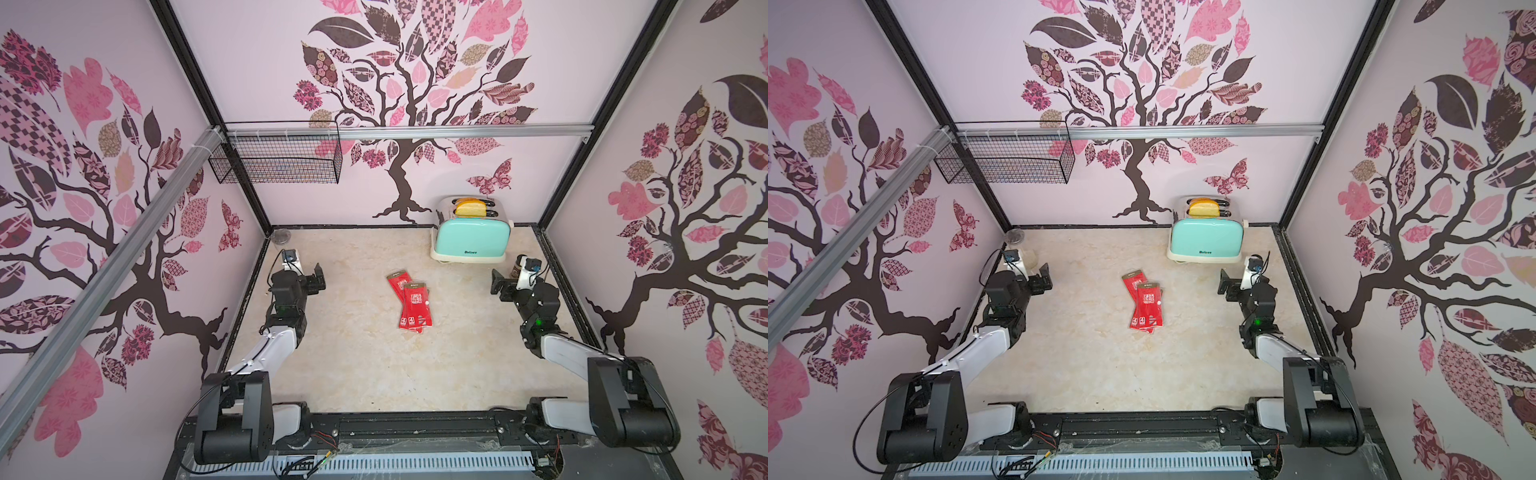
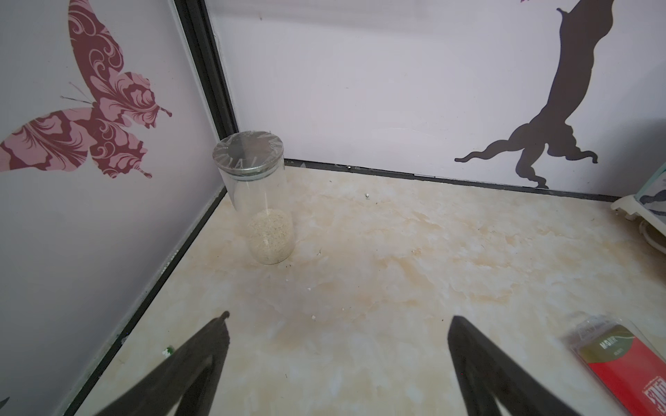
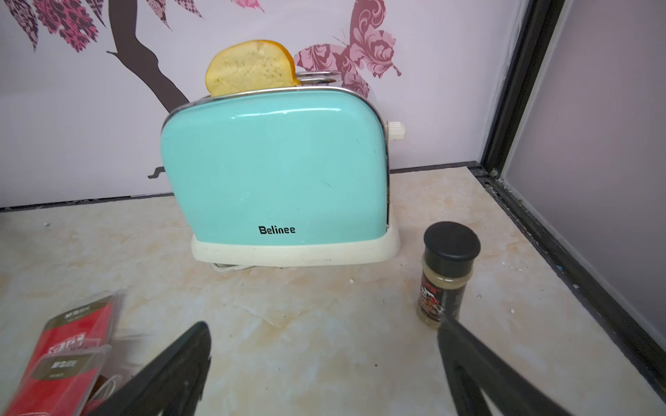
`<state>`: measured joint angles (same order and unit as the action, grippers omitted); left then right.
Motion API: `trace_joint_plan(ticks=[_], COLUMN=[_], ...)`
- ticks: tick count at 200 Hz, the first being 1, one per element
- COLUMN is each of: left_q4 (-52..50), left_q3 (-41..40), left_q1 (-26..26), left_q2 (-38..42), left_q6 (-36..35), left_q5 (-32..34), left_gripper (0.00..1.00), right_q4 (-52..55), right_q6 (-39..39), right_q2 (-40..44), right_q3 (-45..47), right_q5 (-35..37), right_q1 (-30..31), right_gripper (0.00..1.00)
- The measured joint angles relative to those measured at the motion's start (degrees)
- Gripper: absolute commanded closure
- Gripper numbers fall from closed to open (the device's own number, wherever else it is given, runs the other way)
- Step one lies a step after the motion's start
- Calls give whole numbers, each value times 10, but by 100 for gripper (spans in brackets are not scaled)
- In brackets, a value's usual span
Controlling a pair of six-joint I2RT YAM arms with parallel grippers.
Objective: Open the ruler set and take out the ruler
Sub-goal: Pick up the ruler set bag from the ruler set bag.
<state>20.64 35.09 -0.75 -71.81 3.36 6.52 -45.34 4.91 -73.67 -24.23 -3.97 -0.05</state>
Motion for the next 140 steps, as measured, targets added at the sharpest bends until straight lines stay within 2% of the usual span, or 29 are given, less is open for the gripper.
trace_joint_plan(ticks=[17, 44, 61, 83, 105, 140], left_q4=[-47, -129, -163, -186, -196, -199], left_q3=[19, 58, 78, 81, 79, 81], left_q1=[15, 71, 100, 114, 134, 205], left_q2=[6, 2, -4, -8, -21, -73], left_q6=[3, 10, 25, 54, 79, 107], left_q5=[3, -2, -26, -72, -104, -132], left_gripper=[3, 3, 3, 5, 15, 38], right_q4=[33, 98, 136, 170, 207, 241], right_q6=[20, 53, 77, 104, 123, 158], right_q2=[6, 6, 6, 6, 6, 3], right_q3=[-9, -17, -31, -46, -50, -50], right_q5=[-11, -34, -61, -88, -107, -130], right_q1=[5, 29, 43, 67, 108, 163], right_gripper=[1, 1, 0, 1, 0, 0])
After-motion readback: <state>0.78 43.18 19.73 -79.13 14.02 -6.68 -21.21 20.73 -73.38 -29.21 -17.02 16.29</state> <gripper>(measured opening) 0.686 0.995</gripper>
